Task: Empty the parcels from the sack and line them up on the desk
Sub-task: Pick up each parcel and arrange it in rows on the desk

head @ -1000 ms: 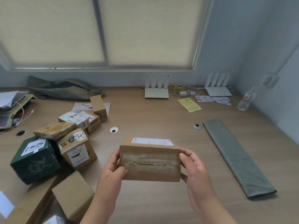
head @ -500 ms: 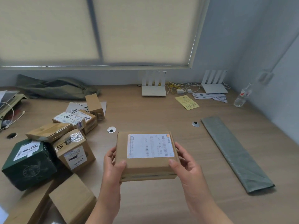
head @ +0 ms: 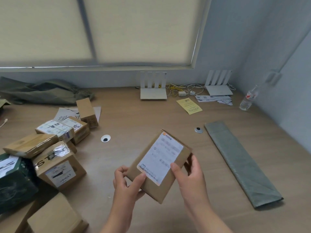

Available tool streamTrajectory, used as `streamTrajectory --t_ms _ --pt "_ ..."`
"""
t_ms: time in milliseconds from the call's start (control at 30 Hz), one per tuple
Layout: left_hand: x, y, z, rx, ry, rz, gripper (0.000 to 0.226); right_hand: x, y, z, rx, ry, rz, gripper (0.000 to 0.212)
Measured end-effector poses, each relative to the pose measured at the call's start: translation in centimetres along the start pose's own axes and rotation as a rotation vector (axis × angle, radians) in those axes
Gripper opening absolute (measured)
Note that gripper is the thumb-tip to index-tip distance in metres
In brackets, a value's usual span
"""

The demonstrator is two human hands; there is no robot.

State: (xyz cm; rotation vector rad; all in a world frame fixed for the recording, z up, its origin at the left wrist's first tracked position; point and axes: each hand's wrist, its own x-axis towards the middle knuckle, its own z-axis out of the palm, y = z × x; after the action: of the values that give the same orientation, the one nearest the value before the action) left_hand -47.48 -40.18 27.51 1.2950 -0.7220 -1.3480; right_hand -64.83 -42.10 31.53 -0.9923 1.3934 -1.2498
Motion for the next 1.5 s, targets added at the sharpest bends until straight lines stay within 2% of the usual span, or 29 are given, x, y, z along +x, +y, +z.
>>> streamTrajectory --t_ms 100,167,233,333,400,533,633,700,1067,1500 --pt "1.6 -0.9 3.8 -0.044 0.045 0.009 0.060 2.1 -0.2 -1.1 0.015 -0.172 0.027 0.046" --pt "2.9 -1.3 6.3 -0.002 0.070 -0.004 0.073 3.9 0.0 -2.3 -0.021 -0.202 0.018 0.055" --pt "4.5 -1.7 8.6 0.125 0.082 -0.001 0.074 6.2 0.3 -3.7 -0.037 -0.203 0.031 0.061" --pt "7.2 -2.6 11.5 0.341 0.000 0.027 0.071 10.0 0.9 -6.1 -0.089 -0.221 0.064 0.068" --pt "9.0 -3.3 13.3 0.402 -0.042 0.039 0.077 12.6 1.4 -7.6 -0.147 -0.274 0.078 0.077" --pt "12.9 -4.0 15.9 0.443 -0.183 0.113 0.081 17.1 2.4 -10.1 -0.228 -0.390 0.131 0.106" --pt "16.5 -5.2 16.9 0.481 -0.288 0.167 0.090 20.4 3.2 -11.2 -0.269 -0.394 0.078 0.090" --pt "18.5 -6.0 17.7 0.517 -0.310 0.207 0.091 22.4 4.1 -11.6 -0.301 -0.384 0.044 0.086" --pt "25.6 -11.1 22.0 0.681 -0.237 0.170 0.092 30.5 10.8 -13.4 -0.519 -0.298 0.030 0.091" --pt "31.1 -12.5 24.3 0.737 -0.153 0.164 0.090 36.7 11.5 -13.5 -0.609 -0.345 -0.008 0.099"
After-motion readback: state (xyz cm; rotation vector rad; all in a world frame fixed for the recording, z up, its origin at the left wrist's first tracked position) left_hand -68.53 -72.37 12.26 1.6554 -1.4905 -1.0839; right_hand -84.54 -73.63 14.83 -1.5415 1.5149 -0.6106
